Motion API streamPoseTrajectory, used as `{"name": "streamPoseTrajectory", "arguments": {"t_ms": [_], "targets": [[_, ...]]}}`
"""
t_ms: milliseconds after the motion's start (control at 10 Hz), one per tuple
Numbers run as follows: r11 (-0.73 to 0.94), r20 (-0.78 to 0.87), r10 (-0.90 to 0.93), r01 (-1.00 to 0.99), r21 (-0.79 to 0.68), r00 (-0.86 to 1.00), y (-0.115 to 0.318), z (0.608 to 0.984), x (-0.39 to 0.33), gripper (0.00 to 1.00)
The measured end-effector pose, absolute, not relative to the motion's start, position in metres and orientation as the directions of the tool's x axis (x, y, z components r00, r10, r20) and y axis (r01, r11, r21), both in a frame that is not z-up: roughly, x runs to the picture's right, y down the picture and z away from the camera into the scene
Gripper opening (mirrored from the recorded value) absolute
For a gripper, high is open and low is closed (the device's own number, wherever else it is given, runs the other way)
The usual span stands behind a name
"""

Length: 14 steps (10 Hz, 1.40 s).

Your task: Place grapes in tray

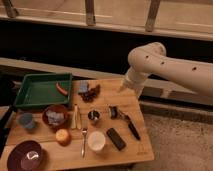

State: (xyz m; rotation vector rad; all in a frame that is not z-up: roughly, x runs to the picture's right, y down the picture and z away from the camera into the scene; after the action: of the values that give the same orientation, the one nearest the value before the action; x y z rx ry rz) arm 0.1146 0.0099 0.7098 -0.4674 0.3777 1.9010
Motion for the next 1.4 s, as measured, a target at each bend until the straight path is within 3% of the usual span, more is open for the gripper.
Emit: {"name": "streamPoseTrajectory", "arguments": {"t_ms": [400,1000,1400], "targets": [[-0.444,-0.498,0.795,-0.892,-0.089,-0.346,-0.024,0.739,0.06,0.65],[-0.456,-0.496,0.793,-0.885,-0.096,-0.354,-0.021,0.741,0.056,0.65],[-0.48,-0.481,0.794,-0.869,-0.119,-0.372,-0.014,0.779,-0.003,0.65]]}}
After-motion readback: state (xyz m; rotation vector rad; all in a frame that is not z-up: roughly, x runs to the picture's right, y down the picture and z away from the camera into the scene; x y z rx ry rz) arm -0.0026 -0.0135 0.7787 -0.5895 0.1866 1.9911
